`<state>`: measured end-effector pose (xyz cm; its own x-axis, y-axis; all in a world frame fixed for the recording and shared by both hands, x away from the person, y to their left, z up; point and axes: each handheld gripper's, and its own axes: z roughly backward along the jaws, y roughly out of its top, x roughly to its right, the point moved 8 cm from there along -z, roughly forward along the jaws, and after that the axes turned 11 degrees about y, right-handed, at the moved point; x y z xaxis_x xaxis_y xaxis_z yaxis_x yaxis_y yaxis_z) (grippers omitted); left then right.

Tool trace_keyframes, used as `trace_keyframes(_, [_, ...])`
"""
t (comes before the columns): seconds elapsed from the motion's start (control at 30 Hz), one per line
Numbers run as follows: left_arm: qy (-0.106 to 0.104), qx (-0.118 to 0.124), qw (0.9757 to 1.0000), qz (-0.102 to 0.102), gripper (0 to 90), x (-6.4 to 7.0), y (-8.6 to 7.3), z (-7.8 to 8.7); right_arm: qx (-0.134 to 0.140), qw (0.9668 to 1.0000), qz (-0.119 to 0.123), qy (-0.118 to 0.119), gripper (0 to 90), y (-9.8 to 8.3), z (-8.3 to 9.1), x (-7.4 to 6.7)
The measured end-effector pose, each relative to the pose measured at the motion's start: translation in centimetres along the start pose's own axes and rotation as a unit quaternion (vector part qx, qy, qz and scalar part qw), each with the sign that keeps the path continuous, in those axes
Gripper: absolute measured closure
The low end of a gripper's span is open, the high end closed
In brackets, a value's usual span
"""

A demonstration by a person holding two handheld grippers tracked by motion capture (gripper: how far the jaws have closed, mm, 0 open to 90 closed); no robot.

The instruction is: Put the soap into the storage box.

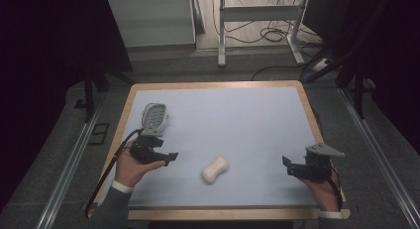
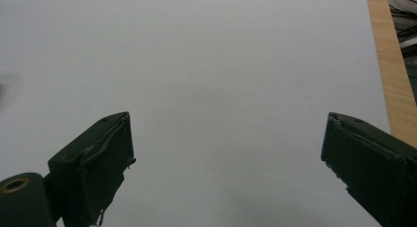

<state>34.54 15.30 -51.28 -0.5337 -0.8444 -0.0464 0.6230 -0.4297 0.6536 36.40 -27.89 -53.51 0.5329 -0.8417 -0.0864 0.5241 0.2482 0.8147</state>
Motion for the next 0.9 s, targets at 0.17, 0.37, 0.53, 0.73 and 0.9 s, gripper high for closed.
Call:
trace_keyframes(0.17, [-0.003,-0.005,1.0000,-0.006,24.5,0.6,0.6,-0.1,-0.001,1.0000,-0.001,0.001,5.4,0.0,0.0,0.0])
trace_keyframes(0.37, [-0.006,-0.007,0.9998,-0.019,24.5,1.6,1.7,-0.4,-0.004,1.0000,-0.001,0.001,5.4,-0.2,-0.2,0.1])
trace_keyframes(0.53, [-0.010,-0.012,0.9994,-0.030,24.2,2.5,2.1,-0.6,-0.002,1.0000,0.001,-0.001,5.4,-0.1,0.0,0.1])
trace_keyframes(0.73, [-0.020,-0.018,0.9984,-0.049,24.0,4.5,3.0,-1.0,-0.003,1.0000,0.000,-0.001,5.4,-0.2,0.0,0.2])
trace_keyframes(0.9, [-0.025,-0.030,0.9973,-0.062,23.8,5.7,3.3,-2.0,-0.003,1.0000,-0.001,0.000,5.4,-0.2,0.0,0.2])
